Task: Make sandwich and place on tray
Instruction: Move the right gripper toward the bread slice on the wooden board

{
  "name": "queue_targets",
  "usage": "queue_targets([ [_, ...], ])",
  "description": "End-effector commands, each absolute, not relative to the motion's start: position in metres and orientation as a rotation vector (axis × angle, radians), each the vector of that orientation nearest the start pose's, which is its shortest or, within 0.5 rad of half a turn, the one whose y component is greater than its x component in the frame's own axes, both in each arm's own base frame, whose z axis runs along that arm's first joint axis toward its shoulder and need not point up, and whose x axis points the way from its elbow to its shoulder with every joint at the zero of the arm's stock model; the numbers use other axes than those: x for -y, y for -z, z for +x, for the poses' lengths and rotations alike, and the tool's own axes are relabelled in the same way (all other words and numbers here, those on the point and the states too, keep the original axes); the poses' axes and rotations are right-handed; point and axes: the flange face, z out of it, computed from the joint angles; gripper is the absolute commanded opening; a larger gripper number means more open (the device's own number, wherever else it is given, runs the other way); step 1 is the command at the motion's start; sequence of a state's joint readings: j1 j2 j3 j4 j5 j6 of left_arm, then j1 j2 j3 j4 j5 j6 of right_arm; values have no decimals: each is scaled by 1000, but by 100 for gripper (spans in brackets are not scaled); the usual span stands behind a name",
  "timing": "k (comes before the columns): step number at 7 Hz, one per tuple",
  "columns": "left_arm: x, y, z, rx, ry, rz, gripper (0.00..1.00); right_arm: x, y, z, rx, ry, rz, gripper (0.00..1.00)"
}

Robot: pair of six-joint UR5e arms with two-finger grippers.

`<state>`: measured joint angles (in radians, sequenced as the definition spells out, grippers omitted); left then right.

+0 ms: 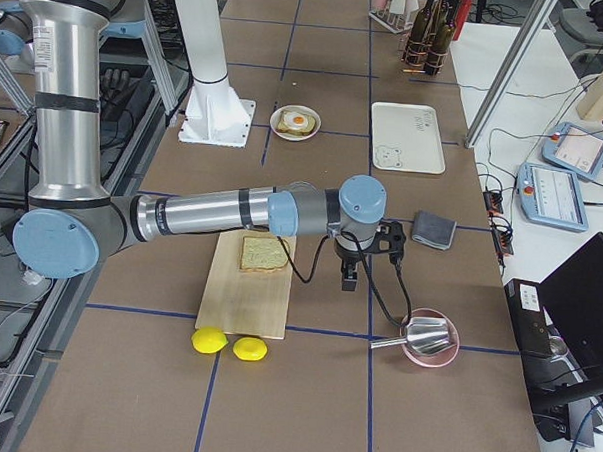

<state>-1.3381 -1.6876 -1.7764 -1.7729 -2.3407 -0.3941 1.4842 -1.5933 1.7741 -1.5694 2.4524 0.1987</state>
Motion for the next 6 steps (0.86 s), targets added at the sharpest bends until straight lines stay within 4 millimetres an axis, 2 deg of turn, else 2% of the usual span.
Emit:
queue_targets([
  [1,522,-430,142,-969,27,194,100,436,-590,-27,902,-43,79,100],
  [2,509,-411,172,-985,33,171,100,404,-595,-43,949,-113,123,100],
  [3,500,-396,196,-997,54,156,100,383,-603,-64,948,-135,120,100],
  [4,497,-384,213,-1027,77,146,100,370,-609,-80,927,-110,96,100],
  [5,489,-377,228,-1054,96,130,100,345,-624,-90,898,-74,85,100],
  [6,485,-369,232,-1074,109,124,100,316,-629,-98,924,-101,85,99],
])
